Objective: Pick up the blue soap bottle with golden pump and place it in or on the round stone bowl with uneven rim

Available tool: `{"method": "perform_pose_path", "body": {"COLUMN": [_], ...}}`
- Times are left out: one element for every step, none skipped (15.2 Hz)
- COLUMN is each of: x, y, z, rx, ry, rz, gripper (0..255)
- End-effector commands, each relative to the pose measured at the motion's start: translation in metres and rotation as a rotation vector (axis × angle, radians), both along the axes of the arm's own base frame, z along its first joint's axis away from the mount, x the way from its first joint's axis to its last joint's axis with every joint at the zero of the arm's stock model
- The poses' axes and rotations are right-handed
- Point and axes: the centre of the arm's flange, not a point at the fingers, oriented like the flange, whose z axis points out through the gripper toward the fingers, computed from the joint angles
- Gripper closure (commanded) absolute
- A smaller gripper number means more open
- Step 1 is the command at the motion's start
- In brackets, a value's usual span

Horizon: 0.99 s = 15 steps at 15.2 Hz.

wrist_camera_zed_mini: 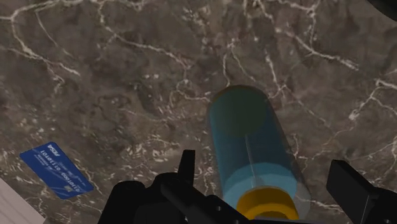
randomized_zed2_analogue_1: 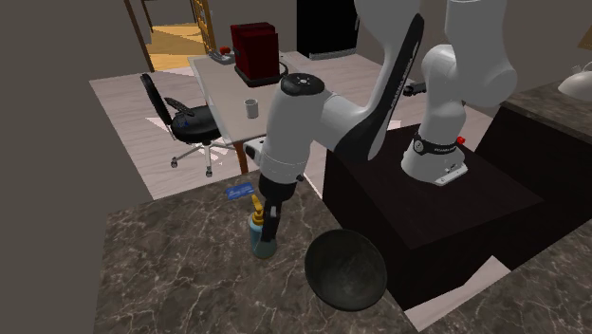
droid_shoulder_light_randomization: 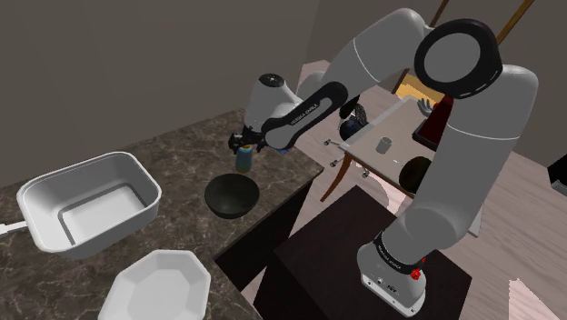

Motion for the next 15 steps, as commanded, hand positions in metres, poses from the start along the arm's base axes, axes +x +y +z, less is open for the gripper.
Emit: {"method": "perform_pose_path", "body": {"x": [0.0001, 0.0001, 0.0001, 0.0001, 0.0001, 0.0001, 0.0001, 0.0001, 0.0001, 0.0001, 0.0001, 0.0001, 0.0002, 0.0001, 0.0001], "y": [0.0003, 0.0003, 0.0003, 0.0003, 0.0003, 0.0003, 0.0003, 0.0003, 0.0003, 0.0003, 0.0003, 0.0003, 0.0003, 0.0003, 0.0003], "z": [-0.0019, -0.0019, -0.0019, -0.0019, -0.0019, -0.0018, -0.0018, -0.0018, -0.0018, -0.0018, -0.0018, -0.0018, -0.0018, -0.0018, -0.0018], "rx": [0.0, 0.0, 0.0, 0.0, 0.0, 0.0, 0.0, 0.0, 0.0, 0.0, 0.0, 0.0, 0.0, 0.0, 0.0], "ry": [0.0, 0.0, 0.0, 0.0, 0.0, 0.0, 0.0, 0.0, 0.0, 0.0, 0.0, 0.0, 0.0, 0.0, 0.0], "rz": [0.0, 0.0, 0.0, 0.0, 0.0, 0.0, 0.0, 0.0, 0.0, 0.0, 0.0, 0.0, 0.0, 0.0, 0.0], "gripper": [0, 0, 0, 0, 0, 0, 255, 255, 255, 255, 255, 255, 255, 255, 255]}}
